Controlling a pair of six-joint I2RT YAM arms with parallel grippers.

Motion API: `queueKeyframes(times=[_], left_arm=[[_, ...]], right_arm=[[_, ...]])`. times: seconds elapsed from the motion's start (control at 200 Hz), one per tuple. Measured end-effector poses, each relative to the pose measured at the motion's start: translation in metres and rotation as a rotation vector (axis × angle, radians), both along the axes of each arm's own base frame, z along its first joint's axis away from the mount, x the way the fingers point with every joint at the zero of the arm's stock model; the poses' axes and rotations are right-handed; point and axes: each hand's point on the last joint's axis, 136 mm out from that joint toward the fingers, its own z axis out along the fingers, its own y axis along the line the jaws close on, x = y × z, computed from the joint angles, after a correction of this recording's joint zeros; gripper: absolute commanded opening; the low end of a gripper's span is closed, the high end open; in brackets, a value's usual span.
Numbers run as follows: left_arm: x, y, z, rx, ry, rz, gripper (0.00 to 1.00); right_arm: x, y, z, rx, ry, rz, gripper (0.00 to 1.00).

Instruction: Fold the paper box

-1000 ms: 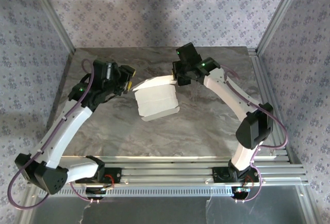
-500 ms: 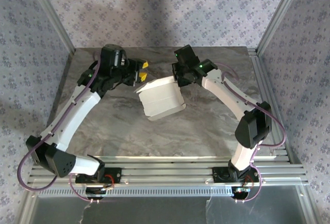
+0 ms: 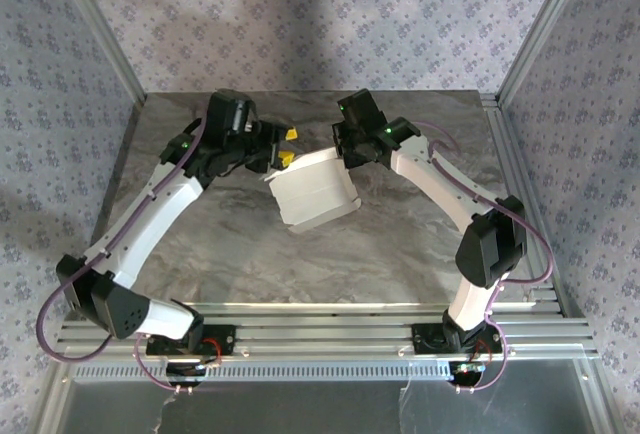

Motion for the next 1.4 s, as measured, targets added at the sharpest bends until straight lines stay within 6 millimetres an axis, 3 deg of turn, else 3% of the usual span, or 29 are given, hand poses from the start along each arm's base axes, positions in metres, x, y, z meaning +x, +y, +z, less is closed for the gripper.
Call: queueKeyframes(times=[0.24, 0.72, 0.82, 1.009, 1.189, 1.229, 1.264, 1.304, 1.404], left_arm=[[0.001, -0.005, -0.028, 0.030, 0.065, -0.004, 0.44], [0.009, -0.016, -0.046, 0.042, 0.091, -0.022, 0.42], [0.011, -0.020, -0.049, 0.038, 0.094, -0.030, 0.35], [0.013, -0.024, -0.055, 0.046, 0.098, -0.043, 0.00], [0.014, -0.025, -0.053, 0.046, 0.090, -0.046, 0.00], [0.014, -0.025, -0.053, 0.045, 0.087, -0.047, 0.13], [0.015, -0.025, -0.052, 0.045, 0.081, -0.050, 0.32], [0.016, -0.025, -0.049, 0.049, 0.065, -0.059, 0.47], [0.026, -0.016, -0.025, 0.066, -0.018, -0.076, 0.53]], right_arm=[[0.001, 0.000, -0.003, 0.001, -0.002, 0.000, 0.00], [0.000, 0.000, -0.010, -0.003, 0.004, -0.001, 0.00], [0.000, 0.000, -0.011, -0.003, 0.004, -0.001, 0.00], [-0.001, -0.002, -0.014, -0.006, 0.006, -0.003, 0.00], [-0.004, -0.004, -0.013, -0.004, 0.006, -0.010, 0.00], [-0.005, -0.005, -0.013, -0.004, 0.005, -0.011, 0.00], [-0.005, -0.005, -0.012, -0.004, 0.004, -0.011, 0.00], [-0.005, -0.007, -0.012, -0.003, 0.003, -0.014, 0.00], [-0.003, -0.013, -0.009, -0.007, 0.000, -0.018, 0.00]])
